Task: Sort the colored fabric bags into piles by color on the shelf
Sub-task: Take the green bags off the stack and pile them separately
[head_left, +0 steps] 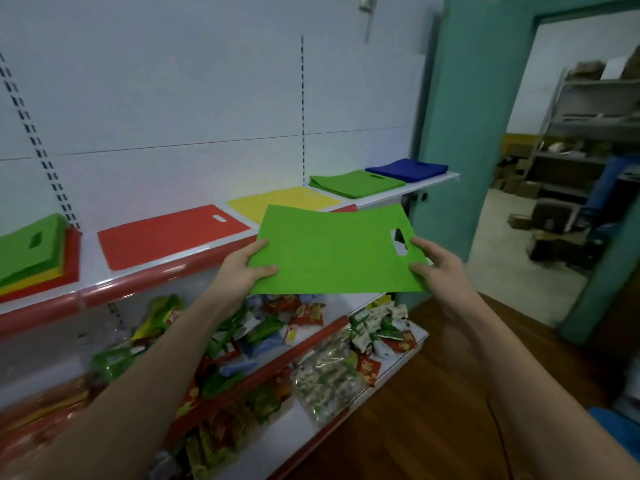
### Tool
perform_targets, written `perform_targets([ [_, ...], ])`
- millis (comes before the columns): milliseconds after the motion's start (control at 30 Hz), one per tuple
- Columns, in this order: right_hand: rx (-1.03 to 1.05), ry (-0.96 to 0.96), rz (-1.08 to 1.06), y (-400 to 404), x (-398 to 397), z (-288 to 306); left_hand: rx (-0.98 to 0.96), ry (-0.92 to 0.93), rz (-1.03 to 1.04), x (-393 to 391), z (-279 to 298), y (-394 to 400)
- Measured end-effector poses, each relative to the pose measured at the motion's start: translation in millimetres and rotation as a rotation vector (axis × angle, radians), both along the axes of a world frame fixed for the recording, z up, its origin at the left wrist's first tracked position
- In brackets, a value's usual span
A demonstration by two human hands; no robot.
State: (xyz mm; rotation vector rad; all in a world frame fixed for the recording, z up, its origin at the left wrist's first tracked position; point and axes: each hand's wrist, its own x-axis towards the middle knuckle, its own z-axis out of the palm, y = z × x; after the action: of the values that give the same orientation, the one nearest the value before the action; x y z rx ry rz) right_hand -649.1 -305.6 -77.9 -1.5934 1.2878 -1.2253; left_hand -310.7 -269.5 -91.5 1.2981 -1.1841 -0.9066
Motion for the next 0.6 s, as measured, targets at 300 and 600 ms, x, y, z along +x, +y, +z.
perform_targets([
  [300, 0.046, 0.003, -0.124, -85.0, -67.2, -4.5, 0.029, 0.029, -0.136, -61.7, -19.8, -128.0],
  [600, 0.051, 0.12, -0.241, -189.6, -118.4, -8.9, -0.016, 0.007, -0.232, -113.3, -28.8, -268.1],
])
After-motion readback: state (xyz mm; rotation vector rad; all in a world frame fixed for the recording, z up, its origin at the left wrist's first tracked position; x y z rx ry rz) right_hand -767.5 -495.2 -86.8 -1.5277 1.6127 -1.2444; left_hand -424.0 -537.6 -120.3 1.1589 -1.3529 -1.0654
